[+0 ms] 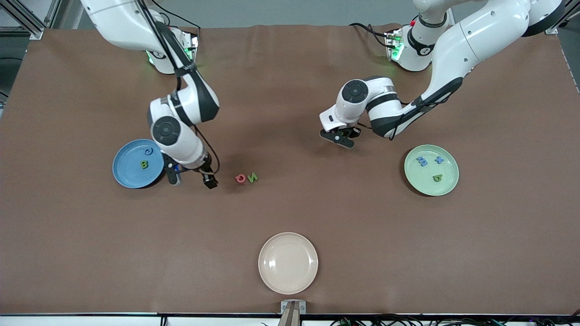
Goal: Sort uppercase to blue plate, lowercase to green plate
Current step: 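Grasp the green n with the left gripper while the right gripper reaches Q, then drop the n on the green plate while the right gripper grasps pink Q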
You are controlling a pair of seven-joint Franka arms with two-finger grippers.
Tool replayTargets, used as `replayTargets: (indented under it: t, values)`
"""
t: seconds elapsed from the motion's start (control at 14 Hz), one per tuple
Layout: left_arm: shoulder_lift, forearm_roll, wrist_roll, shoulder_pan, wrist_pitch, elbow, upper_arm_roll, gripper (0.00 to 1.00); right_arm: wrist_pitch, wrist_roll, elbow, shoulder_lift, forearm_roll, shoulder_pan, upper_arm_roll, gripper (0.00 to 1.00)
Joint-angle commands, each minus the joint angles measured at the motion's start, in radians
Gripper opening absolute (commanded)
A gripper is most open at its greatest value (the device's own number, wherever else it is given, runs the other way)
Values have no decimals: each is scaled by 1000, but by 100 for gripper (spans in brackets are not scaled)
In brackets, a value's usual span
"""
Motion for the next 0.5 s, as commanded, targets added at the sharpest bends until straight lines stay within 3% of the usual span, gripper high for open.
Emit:
replayTargets:
  t: [0.0,0.14,0.43]
  values:
    - [-5,3,-4,-20,17,-5,15,21,-7,121,132,117,11,48,-10,99]
    - [-11,4,1,-5,19,-3,15,13,9,168,169,160,12,61,-10,95]
    - [-44,6,39,56,14,-6,-3,11,67,216,178,205,19,74,-10,92]
